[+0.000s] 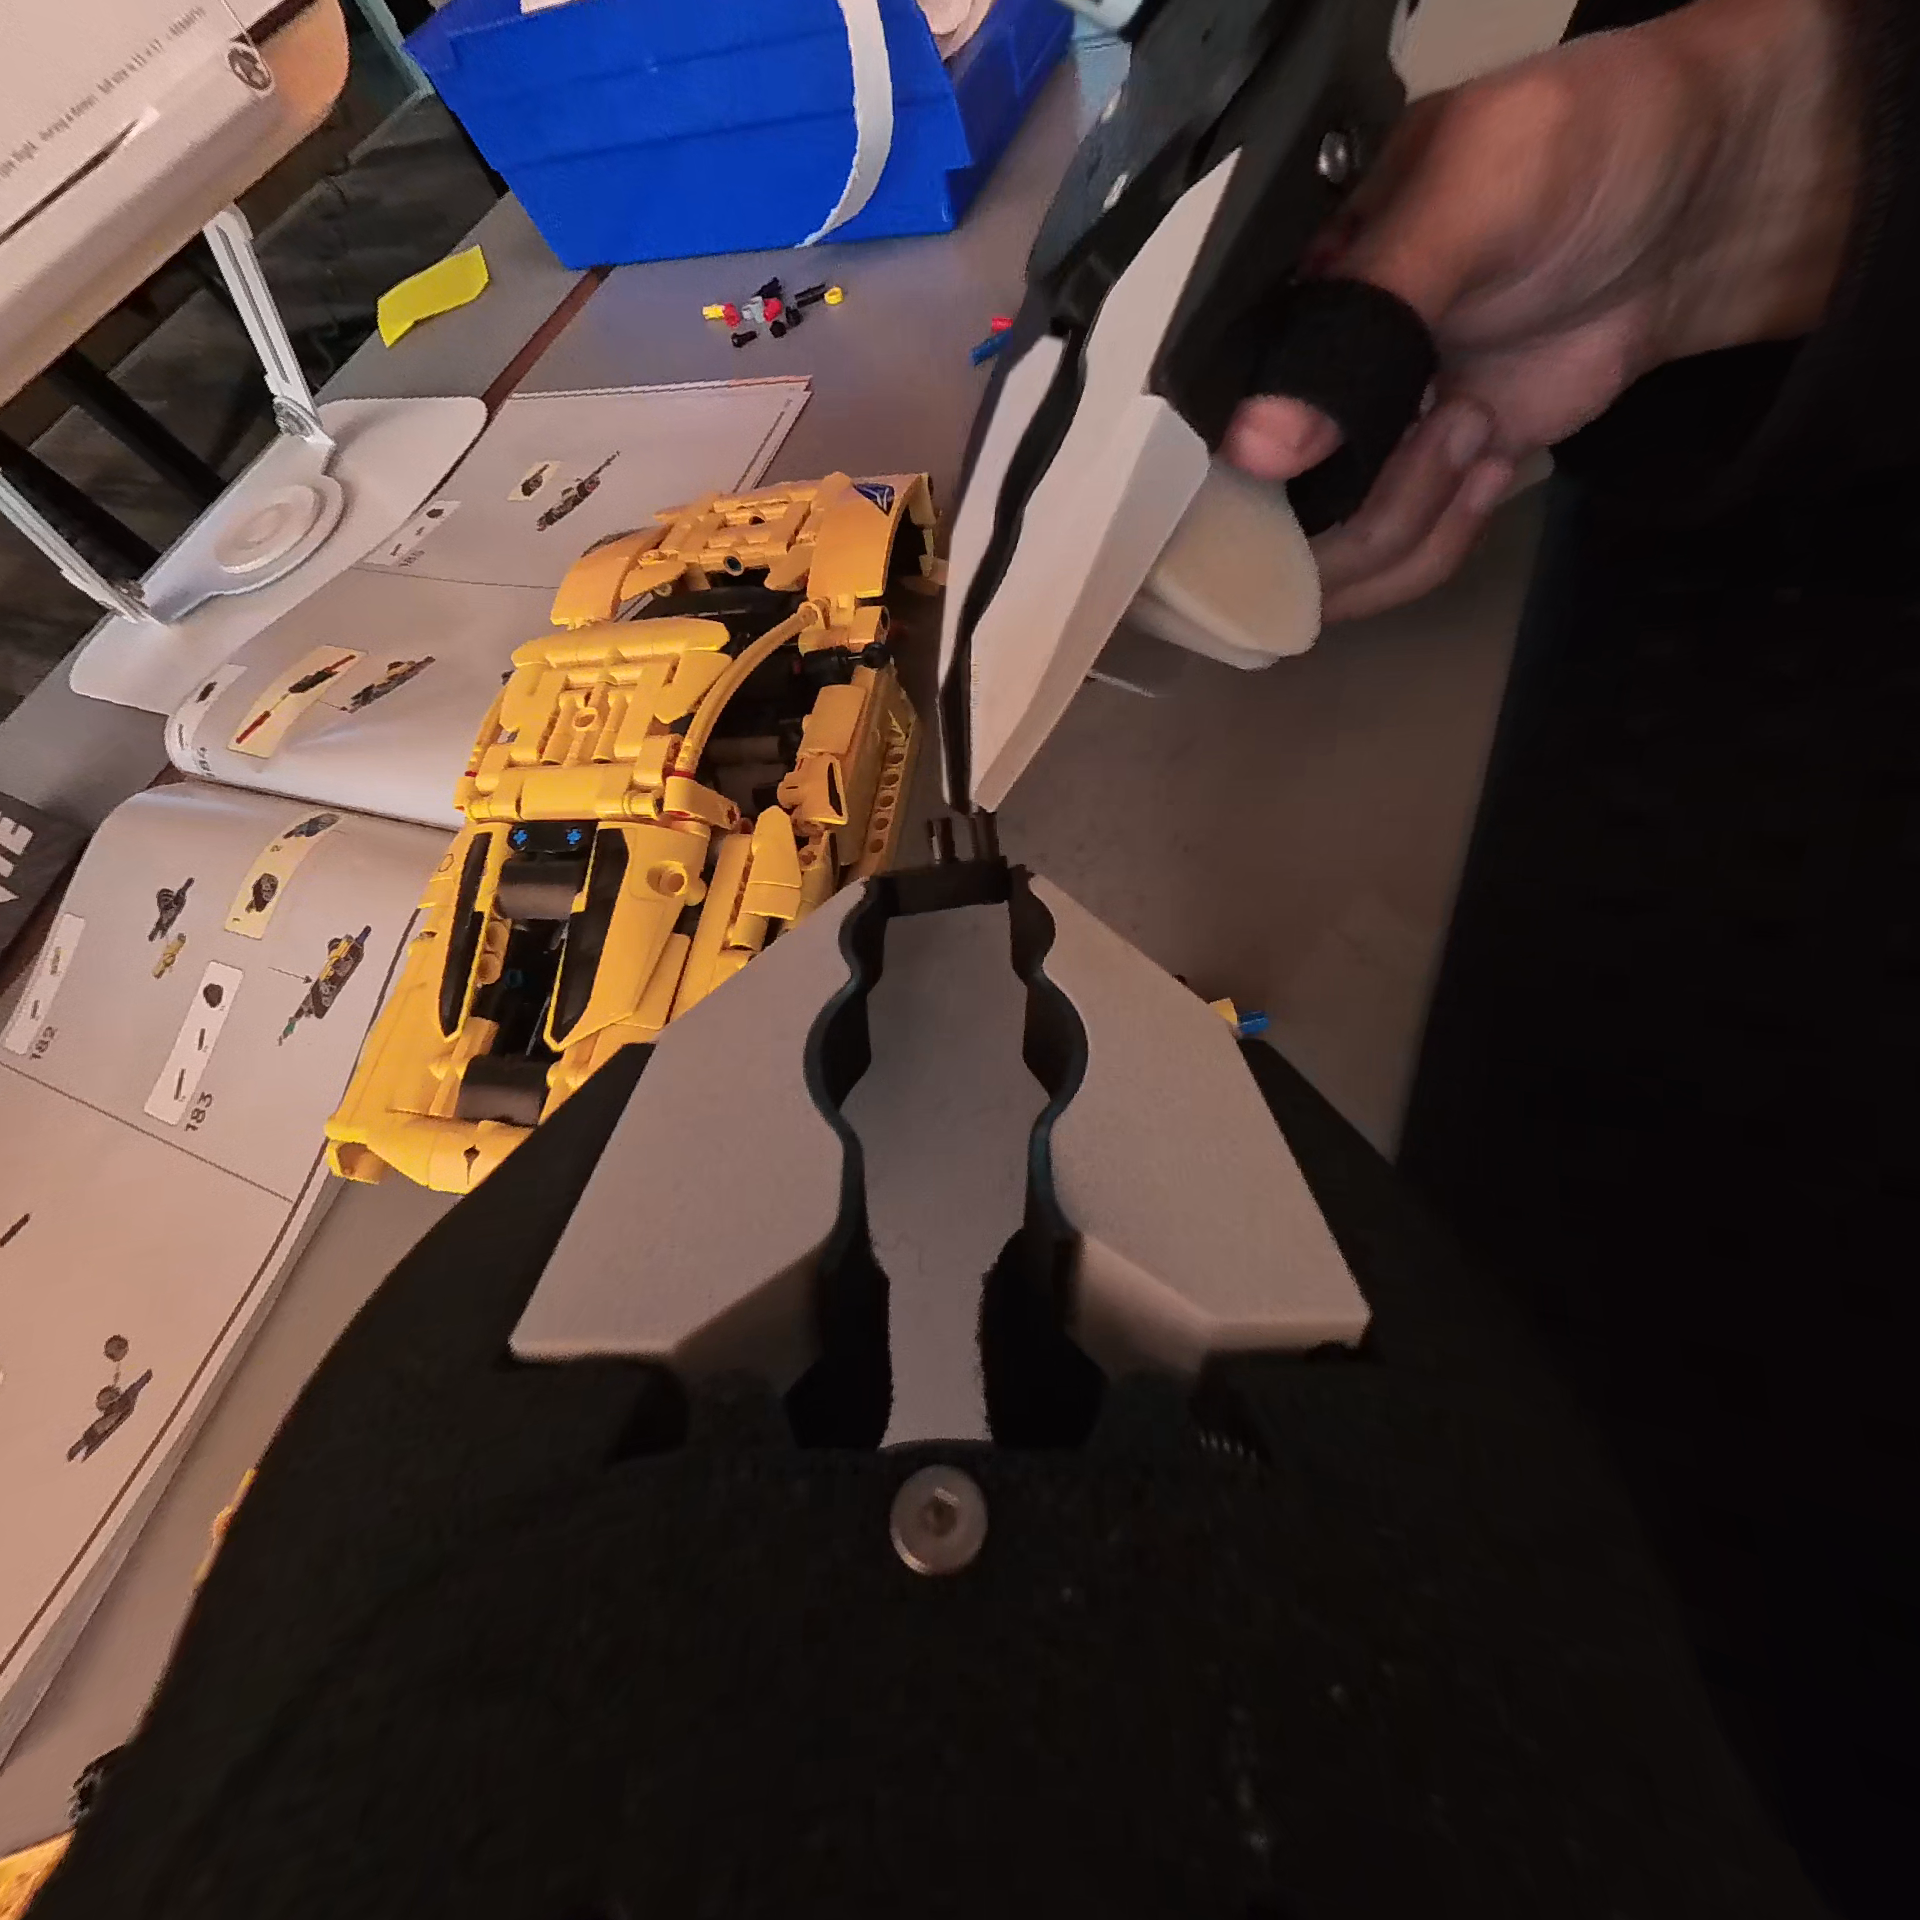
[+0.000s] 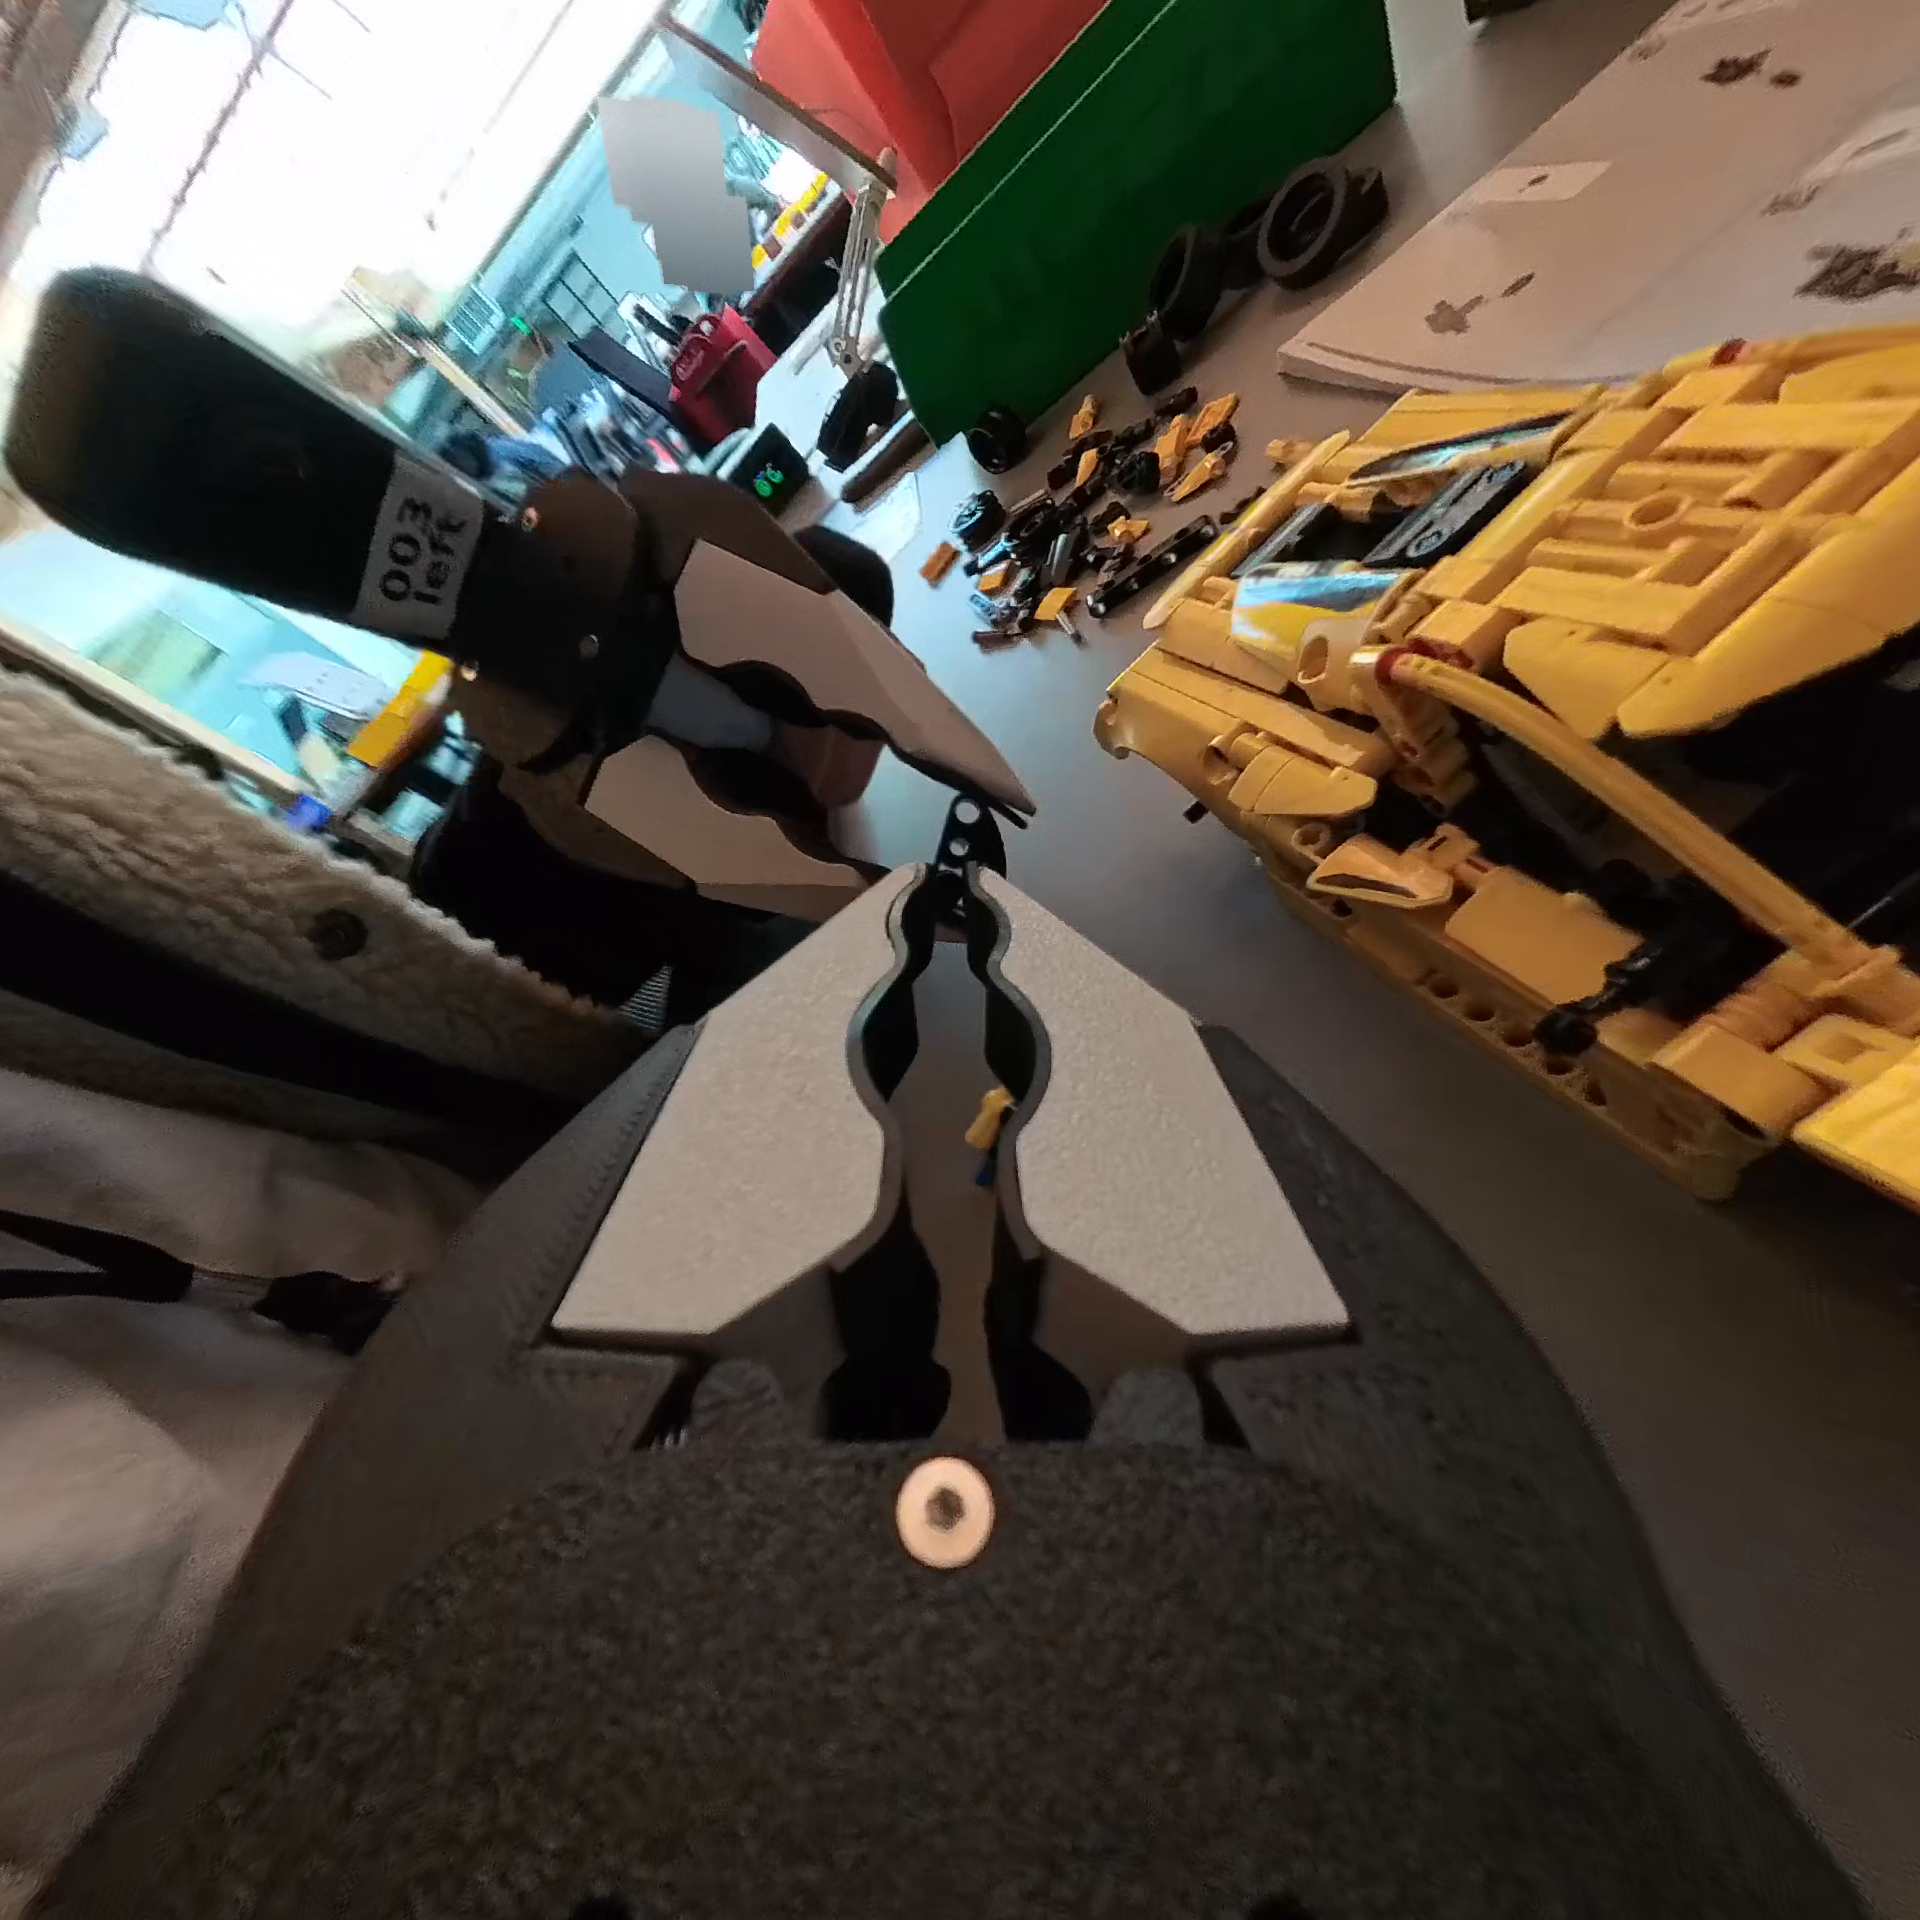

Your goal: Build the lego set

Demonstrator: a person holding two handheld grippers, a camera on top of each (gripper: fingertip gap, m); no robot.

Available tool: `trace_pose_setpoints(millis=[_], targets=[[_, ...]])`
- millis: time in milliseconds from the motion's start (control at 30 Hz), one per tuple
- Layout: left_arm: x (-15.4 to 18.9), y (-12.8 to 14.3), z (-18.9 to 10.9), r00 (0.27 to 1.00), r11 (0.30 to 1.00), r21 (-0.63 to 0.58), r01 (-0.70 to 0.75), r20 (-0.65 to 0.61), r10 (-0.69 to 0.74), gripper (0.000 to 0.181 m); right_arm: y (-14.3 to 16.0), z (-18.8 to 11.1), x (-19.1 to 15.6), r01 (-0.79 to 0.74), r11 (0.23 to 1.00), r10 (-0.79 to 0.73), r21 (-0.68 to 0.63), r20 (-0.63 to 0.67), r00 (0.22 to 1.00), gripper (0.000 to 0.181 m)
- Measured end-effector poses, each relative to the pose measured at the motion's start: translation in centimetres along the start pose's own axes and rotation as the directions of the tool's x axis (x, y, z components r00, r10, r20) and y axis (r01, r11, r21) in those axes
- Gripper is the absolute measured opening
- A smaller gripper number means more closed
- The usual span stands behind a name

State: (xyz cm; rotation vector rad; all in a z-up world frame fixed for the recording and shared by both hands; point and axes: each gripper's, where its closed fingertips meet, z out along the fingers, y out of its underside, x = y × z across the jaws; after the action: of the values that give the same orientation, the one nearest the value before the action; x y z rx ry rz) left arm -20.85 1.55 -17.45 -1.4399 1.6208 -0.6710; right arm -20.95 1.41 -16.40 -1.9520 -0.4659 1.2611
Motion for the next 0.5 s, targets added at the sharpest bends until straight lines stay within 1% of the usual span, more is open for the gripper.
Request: trace_pose_setpoints(millis=[67,133,200,400,500], targets=[[0.0,-0.4,-0.2,1.000,0.999,0.025,0.022,-0.005,-0.022,0.024,-0.3,-0.1,-0.2,-0.114,0.993,0.112,0.026,0.062,0.992,0.004],[0.0,-1.0,-0.6,0.997,0.996,0.063,0.068,-0.032,-0.066,0.024,-0.6,-0.3,-0.5,-0.240,0.969,0.230,0.050,0.155,0.961,0.003],[0.1,-1.8,-1.0,0.991,0.986,0.114,0.121,-0.070,-0.113,0.024,-1.1,-0.6,-1.1,-0.317,0.946,0.292,0.071,0.243,0.925,0.003],[0.1,-3.3,-1.9,0.971,0.953,0.214,0.216,-0.145,-0.188,0.024,-2.0,-1.0,-2.2,-0.381,0.920,0.326,0.092,0.359,0.874,0.003],[0.1,-3.6,-2.0,0.968,0.949,0.220,0.228,-0.158,-0.196,0.024,-2.2,-1.1,-2.4,-0.385,0.917,0.320,0.105,0.384,0.866,0.003]])
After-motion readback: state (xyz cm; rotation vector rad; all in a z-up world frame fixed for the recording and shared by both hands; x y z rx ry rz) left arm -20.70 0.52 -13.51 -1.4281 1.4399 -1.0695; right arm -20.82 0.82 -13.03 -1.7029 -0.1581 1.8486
